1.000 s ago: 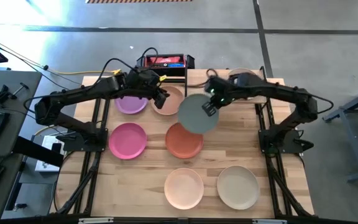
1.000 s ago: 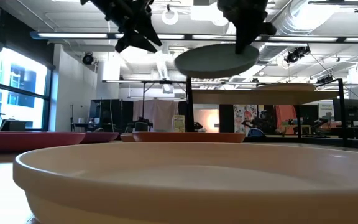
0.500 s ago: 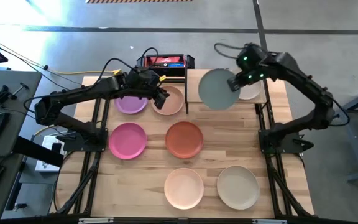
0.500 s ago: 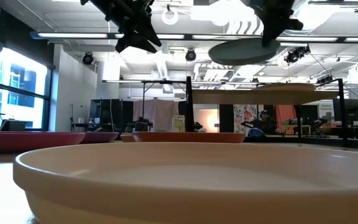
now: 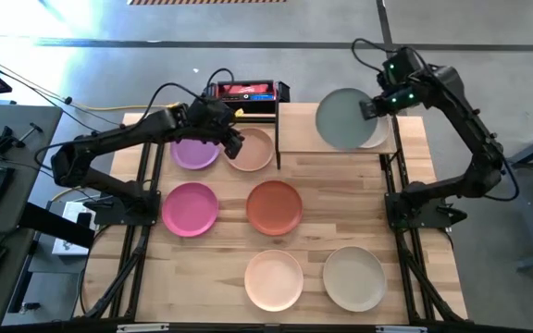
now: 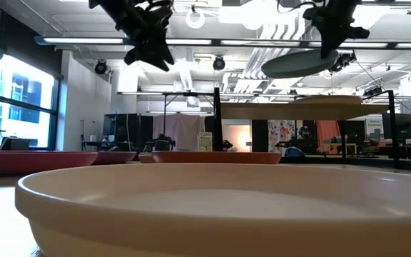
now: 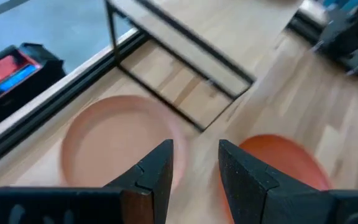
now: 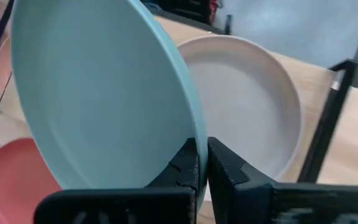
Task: Place and stack plates onto a shelf
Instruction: Stack the light blue plate on top of the gray plate on the shelf
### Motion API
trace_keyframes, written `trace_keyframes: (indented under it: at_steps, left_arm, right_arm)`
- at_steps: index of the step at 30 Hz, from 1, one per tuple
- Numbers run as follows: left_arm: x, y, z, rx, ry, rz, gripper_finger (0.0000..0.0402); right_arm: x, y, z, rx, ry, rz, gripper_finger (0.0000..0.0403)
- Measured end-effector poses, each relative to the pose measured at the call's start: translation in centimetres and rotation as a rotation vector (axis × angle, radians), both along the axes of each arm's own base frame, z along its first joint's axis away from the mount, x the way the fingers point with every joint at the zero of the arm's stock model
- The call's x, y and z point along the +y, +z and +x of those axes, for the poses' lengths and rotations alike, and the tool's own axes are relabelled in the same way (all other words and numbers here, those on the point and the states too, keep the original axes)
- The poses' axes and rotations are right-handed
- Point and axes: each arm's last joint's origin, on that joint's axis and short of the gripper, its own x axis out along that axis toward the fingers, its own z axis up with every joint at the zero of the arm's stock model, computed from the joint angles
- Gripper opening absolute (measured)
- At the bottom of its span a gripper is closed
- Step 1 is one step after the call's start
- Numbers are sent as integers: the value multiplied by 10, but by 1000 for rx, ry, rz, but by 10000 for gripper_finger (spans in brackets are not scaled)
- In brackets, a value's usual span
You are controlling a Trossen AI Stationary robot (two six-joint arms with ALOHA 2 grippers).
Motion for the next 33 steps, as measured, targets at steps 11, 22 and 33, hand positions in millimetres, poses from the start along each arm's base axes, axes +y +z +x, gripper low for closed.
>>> trace_keyframes:
  at_steps: [11, 22, 33]
  left_arm:
    - [18, 12, -24, 15, -29, 106, 117]
    - [30, 23, -46, 3, 24, 164, 117]
    - [34, 24, -49, 14, 19, 192, 117]
  right_arm:
    - [1, 3, -15, -35, -143, 33, 0]
    - [23, -38, -28, -161, -324, 23, 0]
    - [53, -53, -55, -281, -540, -39, 0]
